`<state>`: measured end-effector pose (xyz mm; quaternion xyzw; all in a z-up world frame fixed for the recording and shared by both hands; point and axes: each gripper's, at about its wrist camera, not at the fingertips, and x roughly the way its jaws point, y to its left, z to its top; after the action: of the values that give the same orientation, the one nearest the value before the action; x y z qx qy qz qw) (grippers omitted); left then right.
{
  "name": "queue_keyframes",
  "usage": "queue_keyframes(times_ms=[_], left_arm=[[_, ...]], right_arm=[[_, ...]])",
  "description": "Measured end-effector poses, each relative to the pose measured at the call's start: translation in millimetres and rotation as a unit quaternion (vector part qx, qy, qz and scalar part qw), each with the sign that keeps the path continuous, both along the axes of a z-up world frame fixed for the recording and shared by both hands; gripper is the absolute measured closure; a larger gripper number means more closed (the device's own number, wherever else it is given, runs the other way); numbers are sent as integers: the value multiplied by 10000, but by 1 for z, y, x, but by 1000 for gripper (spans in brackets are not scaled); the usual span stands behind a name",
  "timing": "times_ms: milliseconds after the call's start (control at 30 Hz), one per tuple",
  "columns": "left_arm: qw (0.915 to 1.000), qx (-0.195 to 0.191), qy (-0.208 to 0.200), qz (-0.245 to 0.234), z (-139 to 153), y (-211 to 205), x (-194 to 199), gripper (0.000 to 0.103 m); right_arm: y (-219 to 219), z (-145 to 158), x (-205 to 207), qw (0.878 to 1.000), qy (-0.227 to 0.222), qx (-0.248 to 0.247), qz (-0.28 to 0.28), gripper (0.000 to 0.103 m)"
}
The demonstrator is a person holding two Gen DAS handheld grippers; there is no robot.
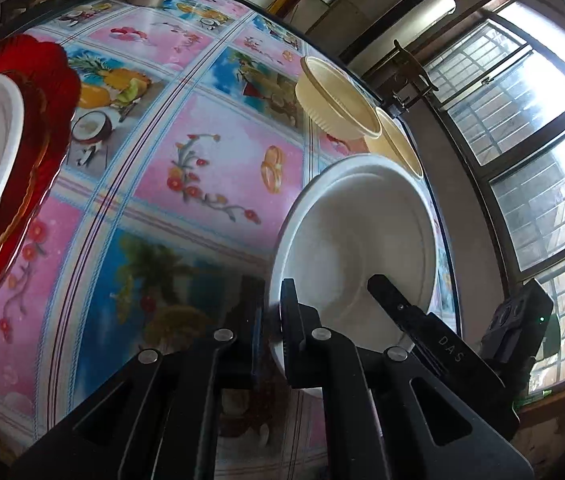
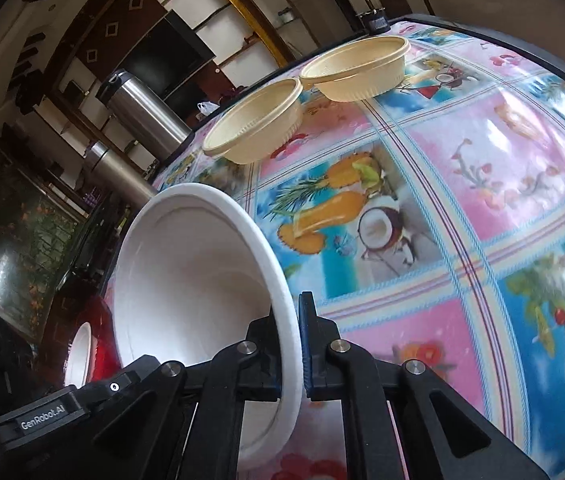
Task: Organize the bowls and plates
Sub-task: 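Lift the white foam bowl with both grippers and carry it toward the red plate stack, then lower the white bowl with both grippers into the white bowl on the red plates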
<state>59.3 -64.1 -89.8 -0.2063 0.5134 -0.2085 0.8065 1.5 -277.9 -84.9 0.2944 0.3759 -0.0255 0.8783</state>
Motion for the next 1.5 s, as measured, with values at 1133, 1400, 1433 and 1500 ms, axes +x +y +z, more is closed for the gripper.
queue_keyframes(times_ms=[1133, 1400, 1433, 1500], left_arm=[[9846, 27, -878, 1509, 74, 193, -36, 97], [9864, 97, -421, 1587, 40, 219, -16, 96], [9867, 107, -400, 1574, 39, 220, -16, 96], [9872, 85, -333, 1560, 34, 221, -14, 96]], right_arm=[[214, 79, 59, 9799, -22, -22, 1994, 95], [249, 48, 82, 9765, 348, -297, 2105, 95], [250, 45, 83, 9766, 370, -332, 2094, 95], [254, 41, 83, 9765, 403, -406, 2080, 95]])
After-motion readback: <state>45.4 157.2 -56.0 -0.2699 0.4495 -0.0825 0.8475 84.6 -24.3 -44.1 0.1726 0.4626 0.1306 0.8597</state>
